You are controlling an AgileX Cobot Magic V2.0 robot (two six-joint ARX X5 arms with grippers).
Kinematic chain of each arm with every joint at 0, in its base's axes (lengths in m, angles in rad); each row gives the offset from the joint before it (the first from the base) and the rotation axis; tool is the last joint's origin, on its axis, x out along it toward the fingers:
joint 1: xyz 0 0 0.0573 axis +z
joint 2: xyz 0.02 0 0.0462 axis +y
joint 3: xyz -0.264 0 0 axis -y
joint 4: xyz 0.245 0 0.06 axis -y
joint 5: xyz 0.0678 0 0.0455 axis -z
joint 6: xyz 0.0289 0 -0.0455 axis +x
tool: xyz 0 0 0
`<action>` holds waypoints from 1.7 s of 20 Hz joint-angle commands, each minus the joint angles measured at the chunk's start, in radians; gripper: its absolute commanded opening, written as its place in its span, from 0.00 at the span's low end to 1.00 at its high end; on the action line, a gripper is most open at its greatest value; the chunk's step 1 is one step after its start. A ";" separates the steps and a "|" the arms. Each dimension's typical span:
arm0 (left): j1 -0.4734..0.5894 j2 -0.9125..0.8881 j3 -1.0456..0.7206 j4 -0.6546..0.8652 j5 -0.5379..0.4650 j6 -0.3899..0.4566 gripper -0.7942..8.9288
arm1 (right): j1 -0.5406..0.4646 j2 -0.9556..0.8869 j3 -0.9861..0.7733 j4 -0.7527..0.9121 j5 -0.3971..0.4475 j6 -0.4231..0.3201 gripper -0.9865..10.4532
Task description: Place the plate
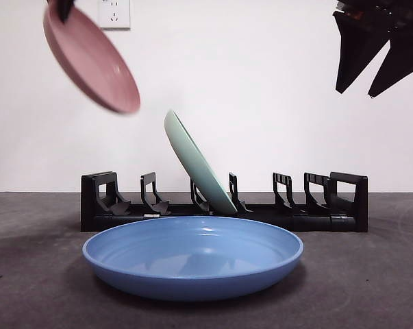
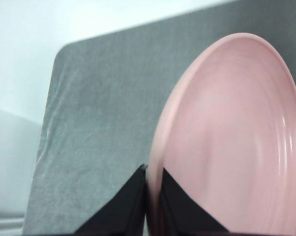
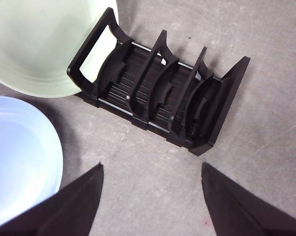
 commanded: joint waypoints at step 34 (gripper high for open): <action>-0.368 -0.336 -0.225 0.266 0.333 0.037 0.10 | 0.005 0.000 0.017 -0.049 -0.002 0.011 0.35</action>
